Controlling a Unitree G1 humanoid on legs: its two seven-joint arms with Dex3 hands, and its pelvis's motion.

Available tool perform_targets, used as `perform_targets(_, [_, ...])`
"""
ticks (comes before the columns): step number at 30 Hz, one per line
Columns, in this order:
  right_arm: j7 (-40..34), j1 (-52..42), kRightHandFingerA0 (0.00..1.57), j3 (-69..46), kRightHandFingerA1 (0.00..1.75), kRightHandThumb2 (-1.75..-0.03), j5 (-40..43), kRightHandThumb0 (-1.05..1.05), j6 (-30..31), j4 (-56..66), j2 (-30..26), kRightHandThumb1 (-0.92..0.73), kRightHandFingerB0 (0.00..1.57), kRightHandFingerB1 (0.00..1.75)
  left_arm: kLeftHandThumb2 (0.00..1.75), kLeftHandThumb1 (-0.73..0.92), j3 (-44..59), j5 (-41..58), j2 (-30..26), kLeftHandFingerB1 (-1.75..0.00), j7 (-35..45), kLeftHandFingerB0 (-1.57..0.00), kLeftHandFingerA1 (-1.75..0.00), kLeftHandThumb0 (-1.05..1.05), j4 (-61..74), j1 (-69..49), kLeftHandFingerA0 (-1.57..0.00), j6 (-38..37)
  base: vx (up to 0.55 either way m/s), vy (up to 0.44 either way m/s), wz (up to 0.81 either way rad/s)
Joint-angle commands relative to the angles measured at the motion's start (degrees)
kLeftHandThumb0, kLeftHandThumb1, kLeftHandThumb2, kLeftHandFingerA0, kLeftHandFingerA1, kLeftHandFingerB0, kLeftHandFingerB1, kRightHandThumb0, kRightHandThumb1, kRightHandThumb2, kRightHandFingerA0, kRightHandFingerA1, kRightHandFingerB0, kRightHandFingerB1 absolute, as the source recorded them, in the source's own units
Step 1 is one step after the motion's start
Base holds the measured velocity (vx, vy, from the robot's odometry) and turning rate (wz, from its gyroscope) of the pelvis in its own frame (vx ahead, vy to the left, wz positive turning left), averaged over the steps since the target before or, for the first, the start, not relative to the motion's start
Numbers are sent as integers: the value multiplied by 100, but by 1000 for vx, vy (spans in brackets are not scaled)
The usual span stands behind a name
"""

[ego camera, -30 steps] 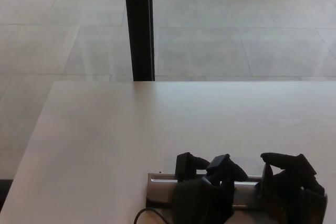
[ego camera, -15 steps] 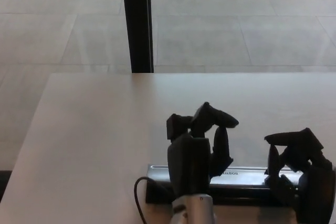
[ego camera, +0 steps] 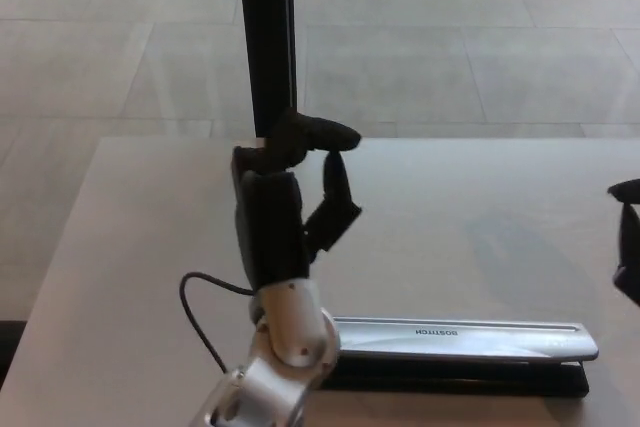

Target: A hole pucnch is kept on the middle on the desk infront of the robot and the robot uses both its hands as fists to press on it and use it

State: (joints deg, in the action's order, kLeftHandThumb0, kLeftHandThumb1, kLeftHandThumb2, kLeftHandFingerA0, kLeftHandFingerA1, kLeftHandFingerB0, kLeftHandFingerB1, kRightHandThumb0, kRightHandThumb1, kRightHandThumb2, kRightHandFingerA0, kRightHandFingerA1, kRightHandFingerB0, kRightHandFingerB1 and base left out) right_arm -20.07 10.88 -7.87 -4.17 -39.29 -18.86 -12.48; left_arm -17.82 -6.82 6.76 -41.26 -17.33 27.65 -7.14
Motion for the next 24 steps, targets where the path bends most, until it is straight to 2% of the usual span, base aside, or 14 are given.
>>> perform_targets(1, [2082, -710, 108, -3313, 175, -96, 4182, -38, 4871, 952, -3079, -45, 88, 122, 82, 86, 3339, 5796, -3243, -165, 3359, -51, -175, -24, 3221, -1248, -76, 4529, 0, 0, 0])
perform_targets(6, [2130, -891, 129, -4523, 140, -106, 3547, -47, 4374, -1454, -3882, -48, 89, 112, 69, 91, 4705, 5061, -3746, -144, 3394, -59, -175, -22, 2231, -2096, -76, 4308, 0, 0, 0])
perform_targets(7, [2080, -948, 133, -4659, 143, -110, 3544, -49, 4286, -1741, -3944, -43, 96, 119, 101, 64, 4833, 4838, -3840, -145, 3460, -80, -175, -21, 1982, -2204, -88, 4198, 0, 0, 0])
perform_targets(9, [1908, -1148, 130, -4964, 140, -109, 3481, -48, 3999, -2452, -4069, -48, 95, 117, 97, 64, 5236, 4539, -4123, -141, 3696, -86, -175, -28, 1323, -2475, -94, 4136, 0, 0, 0])
perform_targets(10, [1597, -1268, 135, -5176, 146, -109, 3510, -47, 3919, -2939, -4118, -42, 100, 125, 104, 50, 5491, 4271, -4213, -108, 3565, -95, -134, -45, 882, -2692, -124, 4105, 0, 0, 0])
perform_targets(12, [1414, -1395, 116, -5288, 175, -110, 3435, -42, 3821, -3316, -4141, -39, 83, 165, 91, 52, 5722, 4117, -4262, -126, 3330, -94, -175, -41, 527, -2826, -100, 4169, 0, 0, 0])
perform_targets(13, [1315, -1503, 138, -5250, 146, -110, 3330, -50, 3715, -3452, -4106, -43, 104, 126, 91, 49, 5821, 3978, -4261, -115, 3111, -96, -171, -40, 359, -2881, -103, 4197, 0, 0, 0])
perform_targets(14, [1287, -1590, 117, -5225, 175, -120, 3275, -42, 3639, -3688, -4080, -43, 87, 149, 103, 42, 5917, 3852, -4252, -118, 2978, -104, -140, -46, 185, -3022, -130, 4131, 0, 0, 0])
perform_targets(16, [1342, -1676, 119, -5220, 175, -126, 3263, -40, 3471, -3970, -3966, -44, 88, 146, 103, 38, 5975, 3676, -4252, -125, 3003, -111, -141, -45, -130, -3237, -132, 3847, 0, 0, 0])
perform_targets(17, [1292, -1806, 144, -5110, 146, -117, 3131, -47, 3400, -4171, -3836, -54, 91, 96, 103, 37, 6107, 3627, -4147, -121, 2811, -107, -140, -46, -444, -3380, -130, 3738, 0, 0, 0])
perform_targets(19, [1252, -1836, 146, -5025, 147, -118, 3021, -48, 3362, -4423, -3696, -53, 93, 95, 107, 39, 6169, 3548, -4022, -124, 2837, -111, -141, -43, -703, -3689, -132, 3535, 0, 0, 0])
perform_targets(21, [1073, -1744, 113, -4961, 162, -106, 2947, -41, 3235, -4553, -3499, -58, 84, 89, 102, 30, 6126, 3406, -3890, -122, 2832, -108, -137, -40, -861, -3948, -127, 3322, 0, 0, 0])
perform_targets(22, [801, -1620, 103, -4910, 157, -101, 2878, -38, 3103, -4693, -3239, -58, 77, 88, 99, 48, 6186, 3365, -3655, -108, 2623, -66, -169, -37, -1155, -4040, -99, 3097, 0, 0, 0])
perform_targets(24, [607, -1491, 94, -4937, 157, -88, 2898, -43, 3135, -4674, -2992, -66, 63, 93, 95, 42, 6325, 3428, -3439, -99, 2483, -72, -173, -31, -1539, -4017, -102, 2892, 0, 0, 0])
